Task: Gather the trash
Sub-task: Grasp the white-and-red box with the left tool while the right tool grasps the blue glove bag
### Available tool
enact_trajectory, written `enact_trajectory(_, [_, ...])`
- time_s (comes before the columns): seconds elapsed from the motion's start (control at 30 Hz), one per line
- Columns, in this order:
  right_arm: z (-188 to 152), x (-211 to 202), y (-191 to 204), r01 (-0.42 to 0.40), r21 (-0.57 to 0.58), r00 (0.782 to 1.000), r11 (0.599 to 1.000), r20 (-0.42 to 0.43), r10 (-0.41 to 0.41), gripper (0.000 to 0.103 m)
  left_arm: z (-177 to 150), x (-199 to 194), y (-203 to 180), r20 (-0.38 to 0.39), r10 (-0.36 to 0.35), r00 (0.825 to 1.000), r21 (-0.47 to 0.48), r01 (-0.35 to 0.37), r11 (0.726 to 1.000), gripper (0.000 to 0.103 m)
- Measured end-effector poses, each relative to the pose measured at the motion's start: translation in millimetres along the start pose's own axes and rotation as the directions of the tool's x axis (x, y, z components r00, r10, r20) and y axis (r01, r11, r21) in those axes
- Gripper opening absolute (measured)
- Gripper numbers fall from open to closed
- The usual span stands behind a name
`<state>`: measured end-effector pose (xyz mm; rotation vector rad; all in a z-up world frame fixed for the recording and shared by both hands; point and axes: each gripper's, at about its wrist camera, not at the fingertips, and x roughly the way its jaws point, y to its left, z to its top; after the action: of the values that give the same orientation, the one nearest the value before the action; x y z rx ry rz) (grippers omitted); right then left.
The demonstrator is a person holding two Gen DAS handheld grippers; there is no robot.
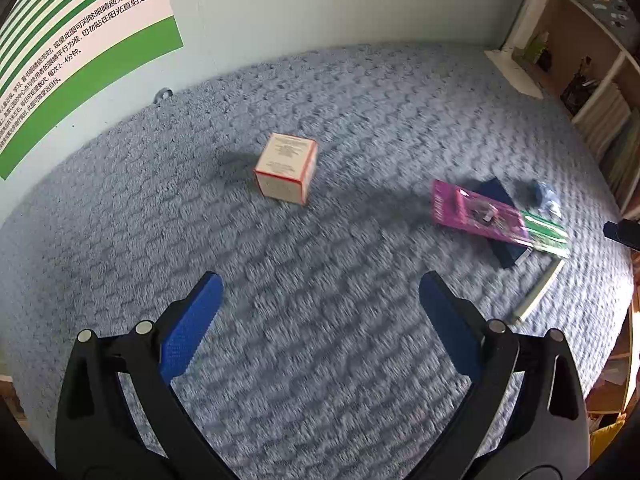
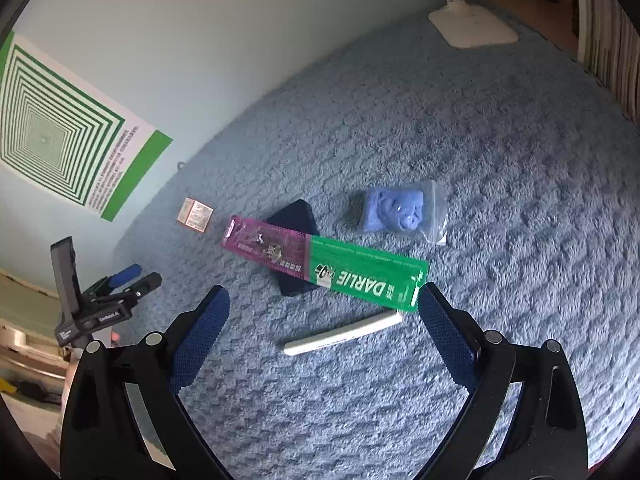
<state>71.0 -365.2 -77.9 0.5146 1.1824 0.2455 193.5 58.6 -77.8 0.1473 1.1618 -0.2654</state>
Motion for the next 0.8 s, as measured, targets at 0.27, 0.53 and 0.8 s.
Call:
enact_trajectory(0.27, [29.2,35.5,-7.4,0.068,-0.034,0.997,0.997,-0.033,-0.069,0.094,38.1,40.9,12.1,-0.031,0.013,0.999,0.014,-0.013,1.000,0.096])
enact_trajectory(0.53, [40.5,62.7,-14.7,0.183,-0.075,0.981,0.980,-0.049,-0.187,0.093,65.8,77.8,19.3,-0.044,0.010,0.999,0.037,-0.008,0.999,0.096])
enact_trajectory(0.8, [42.3,88.7,-5.1,0.262,-0.144,0.960,0.954,-0.060,-0.272,0.092,82.8,105.9,14.4,-0.034,0.015,0.999,0.083,-0.012,0.996,0.089])
